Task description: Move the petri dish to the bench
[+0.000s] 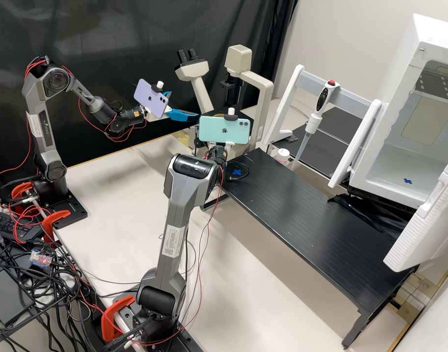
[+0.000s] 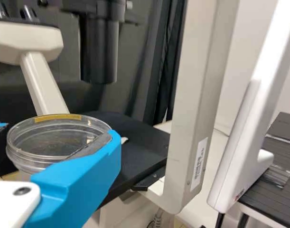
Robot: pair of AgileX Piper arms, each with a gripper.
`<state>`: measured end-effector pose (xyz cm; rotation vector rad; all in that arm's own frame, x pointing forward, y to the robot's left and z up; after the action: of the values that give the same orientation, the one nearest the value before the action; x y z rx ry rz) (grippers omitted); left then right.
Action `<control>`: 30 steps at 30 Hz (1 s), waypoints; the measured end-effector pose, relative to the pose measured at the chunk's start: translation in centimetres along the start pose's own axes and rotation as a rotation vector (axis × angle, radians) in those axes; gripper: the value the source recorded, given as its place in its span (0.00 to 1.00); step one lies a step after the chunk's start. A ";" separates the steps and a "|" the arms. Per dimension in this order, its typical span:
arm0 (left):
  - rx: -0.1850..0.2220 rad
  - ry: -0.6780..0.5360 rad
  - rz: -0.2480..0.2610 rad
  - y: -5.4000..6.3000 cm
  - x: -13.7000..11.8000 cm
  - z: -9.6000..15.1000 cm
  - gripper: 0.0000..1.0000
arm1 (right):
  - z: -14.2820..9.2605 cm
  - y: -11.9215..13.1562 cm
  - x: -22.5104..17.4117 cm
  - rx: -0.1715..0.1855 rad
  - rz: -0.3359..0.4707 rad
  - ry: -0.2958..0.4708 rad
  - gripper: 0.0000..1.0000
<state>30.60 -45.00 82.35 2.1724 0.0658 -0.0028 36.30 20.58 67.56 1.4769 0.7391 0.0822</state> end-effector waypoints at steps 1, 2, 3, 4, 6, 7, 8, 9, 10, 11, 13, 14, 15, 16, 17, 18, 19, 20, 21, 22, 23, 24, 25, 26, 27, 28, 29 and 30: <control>0.000 0.000 0.000 0.0 0.0 0.0 1.00 | -0.1 0.0 -0.4 0.004 0.005 0.001 0.00; 0.000 0.000 0.000 0.0 0.0 0.0 1.00 | -0.1 0.1 -0.8 0.011 0.010 0.000 0.00; 0.000 0.000 0.000 0.0 0.0 0.0 1.00 | -0.2 0.2 -1.1 0.013 0.018 0.001 0.00; 0.000 0.000 0.000 0.0 0.0 0.0 1.00 | -0.3 0.2 -1.6 0.015 0.025 0.003 0.00; 0.000 0.000 0.000 0.0 0.0 0.0 1.00 | -0.4 0.2 -2.3 0.014 0.030 0.011 0.00; 0.000 0.000 0.000 0.0 0.0 0.0 1.00 | -0.4 0.2 -2.9 0.000 0.033 0.013 0.00; 0.000 0.000 0.000 0.0 0.0 0.0 1.00 | -0.4 0.2 -3.2 -0.006 0.035 0.012 0.00; 0.000 0.000 0.000 0.0 0.0 0.0 1.00 | -0.3 0.2 -4.0 -0.019 0.038 0.009 0.00; 0.000 0.000 0.000 0.0 0.0 0.0 1.00 | -0.2 0.3 -4.5 -0.024 0.043 0.009 0.00; 0.000 0.000 0.000 0.0 0.0 0.0 1.00 | -0.1 0.3 -5.3 -0.023 0.046 0.002 0.00; 0.000 0.000 0.000 0.0 0.0 0.0 1.00 | 0.2 0.6 -6.8 -0.042 0.062 -0.004 0.00; 0.000 0.000 0.000 0.0 0.0 0.0 1.00 | 0.4 0.6 -7.2 -0.046 0.064 -0.009 0.00; 0.000 0.000 0.000 0.0 0.0 0.0 1.00 | 0.6 0.6 -8.1 -0.054 0.069 -0.015 0.00; 0.000 0.000 0.000 0.0 0.0 0.0 1.00 | 0.8 0.7 -8.8 -0.057 0.075 -0.021 0.00; 0.000 0.000 0.000 0.0 0.0 0.0 1.00 | 1.0 0.7 -9.7 -0.061 0.082 -0.027 0.00; 0.000 0.000 0.000 0.0 0.0 0.0 1.00 | 1.1 0.7 -10.2 -0.060 0.083 -0.033 0.00; 0.000 0.000 0.000 0.0 0.0 0.0 1.00 | 1.4 0.7 -11.2 -0.058 0.090 -0.045 0.00; 0.000 0.000 0.000 0.0 0.0 0.0 1.00 | 1.6 0.8 -12.0 -0.057 0.101 -0.052 0.00; 0.000 0.000 0.000 0.0 0.0 0.0 1.00 | 1.8 0.7 -12.9 -0.055 0.104 -0.061 0.00; 0.000 0.000 0.000 0.0 0.0 0.0 1.00 | 2.1 0.7 -13.7 -0.055 0.113 -0.071 0.00; 0.000 0.000 0.000 0.0 0.0 0.0 1.00 | 2.3 0.7 -14.2 -0.054 0.116 -0.077 0.00; 0.000 0.000 0.000 0.0 0.0 0.0 1.00 | 2.5 0.5 -15.1 -0.056 0.118 -0.088 0.00; 0.000 0.000 0.000 0.0 0.0 0.0 1.00 | 2.7 0.4 -15.7 -0.058 0.122 -0.097 0.00; 0.000 0.000 0.000 0.0 0.0 0.0 1.00 | 2.8 0.3 -16.1 -0.061 0.119 -0.103 0.00; 0.000 0.000 0.000 0.0 0.0 0.0 1.00 | 3.0 0.0 -17.0 -0.067 0.114 -0.121 0.00; 0.000 0.000 0.000 0.0 0.0 0.0 1.00 | 3.1 -0.2 -17.6 -0.067 0.107 -0.133 0.00; 0.000 0.000 0.000 0.0 0.0 0.0 1.00 | 3.2 -0.5 -18.0 -0.068 0.099 -0.141 0.00; 0.000 0.000 0.000 0.0 0.0 0.0 1.00 | 3.3 -0.7 -18.4 -0.071 0.093 -0.146 0.00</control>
<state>30.60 -45.00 82.35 2.1724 0.0658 -0.0028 23.31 8.81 73.97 1.4331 0.5446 0.0703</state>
